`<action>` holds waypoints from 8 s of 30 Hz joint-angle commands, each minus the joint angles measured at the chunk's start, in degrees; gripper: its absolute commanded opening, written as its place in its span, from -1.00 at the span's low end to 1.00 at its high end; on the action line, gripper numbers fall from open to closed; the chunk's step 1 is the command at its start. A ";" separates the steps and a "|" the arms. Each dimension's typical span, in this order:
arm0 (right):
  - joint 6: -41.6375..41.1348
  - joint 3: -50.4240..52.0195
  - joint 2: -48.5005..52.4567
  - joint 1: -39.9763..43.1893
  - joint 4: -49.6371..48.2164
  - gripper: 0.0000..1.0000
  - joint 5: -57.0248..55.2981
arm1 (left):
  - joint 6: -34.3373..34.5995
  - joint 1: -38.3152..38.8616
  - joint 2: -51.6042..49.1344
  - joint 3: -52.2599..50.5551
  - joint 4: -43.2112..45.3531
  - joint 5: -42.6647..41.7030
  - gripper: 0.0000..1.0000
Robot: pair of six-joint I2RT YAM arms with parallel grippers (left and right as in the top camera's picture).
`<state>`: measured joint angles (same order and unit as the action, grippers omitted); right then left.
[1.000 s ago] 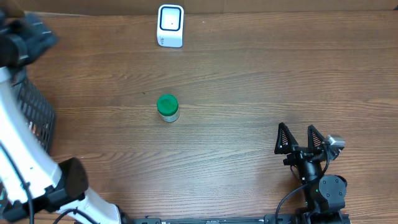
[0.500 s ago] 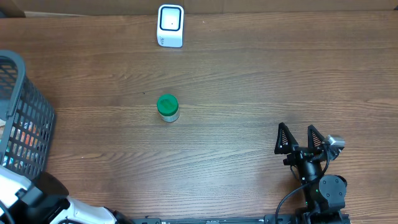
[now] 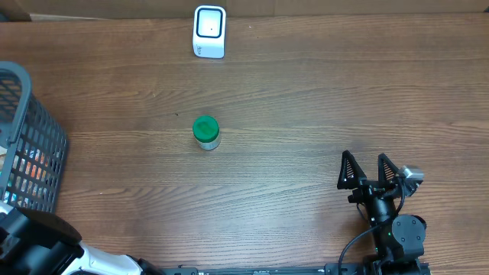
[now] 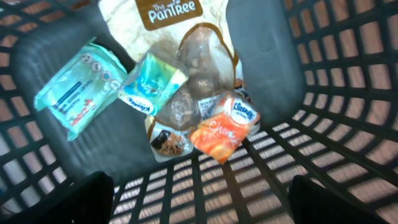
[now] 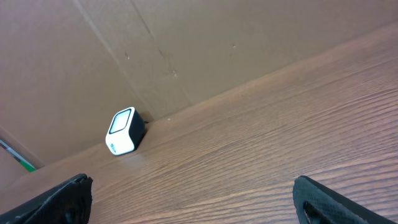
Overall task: Scan the item barcode
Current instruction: 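Return the left gripper to the basket and grasp the orange Kleenex pack, then place the orange Kleenex pack on the table beside the jar, then reach into the basket and grasp the teal tissue pack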
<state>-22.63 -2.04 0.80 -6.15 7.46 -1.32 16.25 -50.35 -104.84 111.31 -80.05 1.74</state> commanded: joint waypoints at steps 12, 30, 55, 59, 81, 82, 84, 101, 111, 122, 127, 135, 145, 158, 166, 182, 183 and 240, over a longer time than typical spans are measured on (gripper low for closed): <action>0.20 0.39 -0.63 -0.44 -0.28 1.00 0.15 | -10.51 -0.13 0.48 -14.45 11.72 -4.35 0.79; 0.20 0.39 -0.63 -0.44 -0.28 1.00 0.15 | -13.09 -0.11 -0.90 -23.10 21.03 -4.35 0.68; 0.20 0.39 -0.63 -0.44 -0.28 1.00 0.15 | -18.03 2.71 -9.44 -20.46 20.92 -8.33 -0.85; 0.20 0.39 -0.63 -0.44 -0.28 1.00 0.15 | -15.80 2.71 -9.38 -13.66 15.43 -8.15 -0.90; 0.20 0.39 -0.57 -0.44 -0.28 1.00 0.15 | -3.98 4.39 1.36 39.04 -10.38 -23.96 -0.91; 0.20 0.39 -0.57 -0.44 -0.28 1.00 0.15 | -4.00 5.27 2.29 39.04 -10.67 -24.26 -0.90; 0.20 0.39 -0.57 -0.44 -0.28 1.00 0.15 | -4.57 8.13 3.93 39.04 -11.91 -24.04 -0.90; 0.20 0.39 -0.57 -0.44 -0.28 1.00 0.15 | -6.97 38.23 4.83 16.76 -16.31 -8.96 -0.87; 0.20 0.39 -0.57 -0.44 -0.28 1.00 0.15 | -4.00 47.25 4.83 -19.19 2.95 -8.63 -0.83; 0.20 0.39 -0.57 -0.44 -0.28 1.00 0.15 | 0.61 51.52 4.83 -41.99 23.85 -8.79 -0.71; 0.20 0.39 -0.57 -0.44 -0.28 1.00 0.15 | 0.48 51.52 4.83 -42.40 24.87 -8.76 0.06; 0.20 0.39 -0.57 -0.44 -0.28 1.00 0.15 | 0.48 51.49 5.03 -34.45 19.85 -8.74 1.00; 0.20 0.39 -0.57 -0.44 -0.28 1.00 0.15 | -2.54 51.10 5.66 3.67 1.29 -8.83 0.99; 0.20 0.39 -0.57 -0.44 -0.28 1.00 0.15 | 0.09 38.25 5.70 45.97 -10.21 -8.02 0.98; 0.20 0.39 -0.57 -0.44 -0.28 1.00 0.15 | 8.22 15.74 5.11 47.30 -13.16 -6.99 1.00; 0.20 0.39 -0.57 -0.44 -0.28 1.00 0.15 | 5.31 -4.20 1.01 24.13 -14.19 2.75 0.75; 0.20 0.39 -0.57 -0.44 -0.28 1.00 0.15 | 4.26 -4.35 1.01 21.62 -12.61 4.24 0.75; 0.20 0.39 -0.57 -0.44 -0.28 1.00 0.15 | -24.00 -4.50 -1.25 -34.45 38.05 9.22 0.43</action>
<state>-22.68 -2.04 0.73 -6.15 7.44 -1.30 -5.61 -54.52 -104.44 77.21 -41.80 10.15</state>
